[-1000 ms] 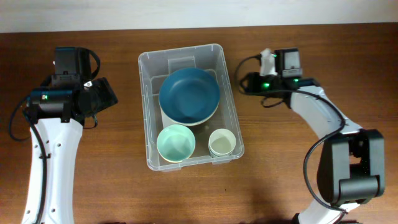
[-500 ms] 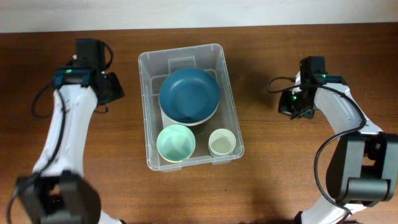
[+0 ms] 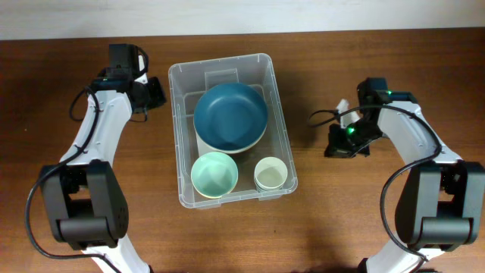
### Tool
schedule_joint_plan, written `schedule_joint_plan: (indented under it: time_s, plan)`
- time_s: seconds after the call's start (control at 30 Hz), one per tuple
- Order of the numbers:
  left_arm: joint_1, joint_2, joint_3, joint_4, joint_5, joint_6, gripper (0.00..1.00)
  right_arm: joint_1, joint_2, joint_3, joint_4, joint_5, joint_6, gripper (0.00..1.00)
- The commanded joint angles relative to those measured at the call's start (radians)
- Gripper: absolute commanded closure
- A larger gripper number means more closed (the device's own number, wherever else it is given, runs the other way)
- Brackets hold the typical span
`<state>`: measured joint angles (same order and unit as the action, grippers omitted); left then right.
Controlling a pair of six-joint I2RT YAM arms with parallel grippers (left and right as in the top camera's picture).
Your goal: Pack container
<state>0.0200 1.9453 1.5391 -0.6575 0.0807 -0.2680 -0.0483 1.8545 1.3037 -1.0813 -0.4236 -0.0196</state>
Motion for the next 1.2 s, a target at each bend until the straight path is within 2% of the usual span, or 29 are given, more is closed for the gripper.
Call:
schedule_joint_plan:
  time_s: [0.0,0.3,0.8,0.87,0.97,1.17]
  plan:
    - [-0.011,0.020,0.003,0.019,0.108,0.023,0.74,0.039,-0.010,0.013,-0.031,-0.116,-0.130,0.96]
    - [-0.063,0.020,0.003,0.032,0.130,0.063,0.73,0.137,-0.010,0.013,-0.055,-0.119,-0.187,0.96]
    - [-0.081,0.020,0.003,0.032,0.133,0.065,0.73,0.138,-0.010,0.013,-0.052,-0.118,-0.187,0.96]
    - [-0.076,0.020,0.003,0.032,0.127,0.065,0.63,0.138,-0.010,0.013,-0.043,-0.114,-0.186,0.95]
    - [-0.057,0.020,0.010,0.025,0.106,0.065,0.41,0.138,-0.010,0.022,-0.007,-0.049,-0.154,0.88]
    - [-0.008,0.014,0.069,-0.051,0.074,0.067,0.23,0.138,-0.010,0.130,0.044,0.283,0.043,0.87]
